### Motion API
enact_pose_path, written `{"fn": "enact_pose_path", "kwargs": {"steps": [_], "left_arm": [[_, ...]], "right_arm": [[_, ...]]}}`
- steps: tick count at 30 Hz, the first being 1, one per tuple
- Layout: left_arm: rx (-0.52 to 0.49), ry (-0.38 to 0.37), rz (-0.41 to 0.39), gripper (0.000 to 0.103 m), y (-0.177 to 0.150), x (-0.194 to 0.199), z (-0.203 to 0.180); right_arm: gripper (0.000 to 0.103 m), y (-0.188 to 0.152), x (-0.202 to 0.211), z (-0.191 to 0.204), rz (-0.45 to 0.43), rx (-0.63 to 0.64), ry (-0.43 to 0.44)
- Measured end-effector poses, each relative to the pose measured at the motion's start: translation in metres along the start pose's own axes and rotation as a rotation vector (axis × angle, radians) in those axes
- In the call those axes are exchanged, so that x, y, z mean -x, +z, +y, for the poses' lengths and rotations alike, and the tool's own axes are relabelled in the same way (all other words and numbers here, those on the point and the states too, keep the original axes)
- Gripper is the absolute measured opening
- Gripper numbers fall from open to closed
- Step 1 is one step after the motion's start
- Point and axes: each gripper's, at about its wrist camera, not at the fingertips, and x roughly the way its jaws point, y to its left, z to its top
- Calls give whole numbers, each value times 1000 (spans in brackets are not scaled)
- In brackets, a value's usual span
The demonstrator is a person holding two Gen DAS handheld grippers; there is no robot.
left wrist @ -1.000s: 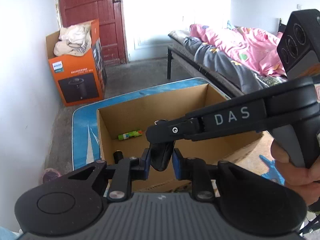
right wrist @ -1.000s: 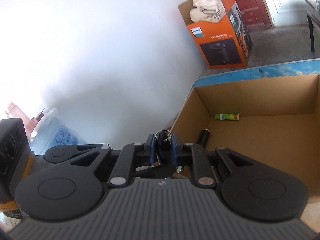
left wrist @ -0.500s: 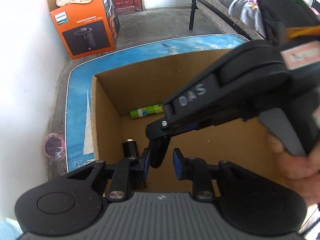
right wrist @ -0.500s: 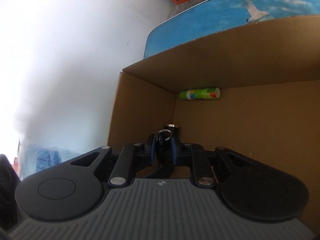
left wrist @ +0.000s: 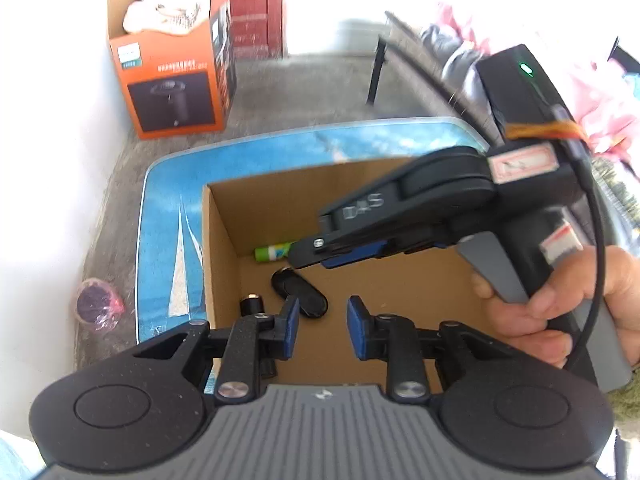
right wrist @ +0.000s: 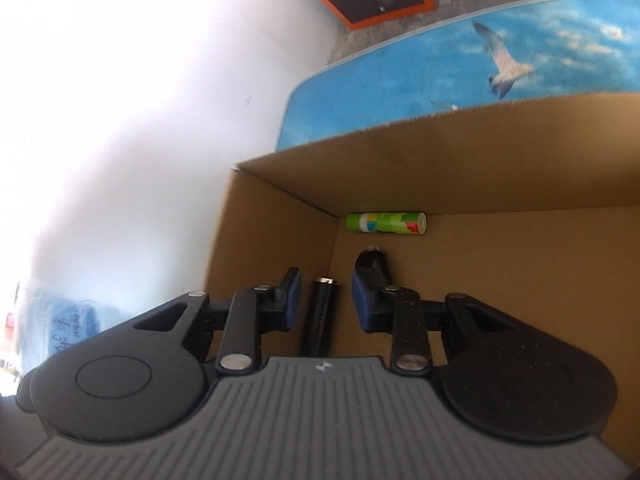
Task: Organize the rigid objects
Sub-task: 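Carry the black fob into the box and release it, then grasp the black electrical tape roll by its rim with the right gripper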
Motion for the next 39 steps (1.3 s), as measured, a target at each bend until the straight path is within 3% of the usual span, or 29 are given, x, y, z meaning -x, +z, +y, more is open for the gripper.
{"fn": "enact_pose_path", "kwargs": {"steps": [4,9,14,17,21,25,29,32,39], "left_arm": [[4,-51,-88,30,-16,45,-2],[-17,-119,-189,40,-49,96,-8],[-22,-179,-178,44,-99,110,-18],[-42,-204,-136,46,-132,101,-28],[-83,-252,-55,47,-171,76,-44],[-144,-217,-1,47,-201,53,-62],[-236,-134,22,47,-222,38,-81],[-246,-91,18,47,-228,31,-86],[-245,-102,33,47,-230,25,-87]], "right_arm": [[28,-22,58,17,-77,46,65],[28,-80,141,39,-209,145,130],[31,-164,191,44,-325,252,96],[31,-213,185,37,-320,284,-8],[31,-261,139,18,-228,272,-140],[31,-289,100,4,-162,259,-220],[30,-294,78,2,-135,297,-303],[26,-290,66,-1,-109,316,-318],[16,-285,52,2,-66,362,-304]]}}
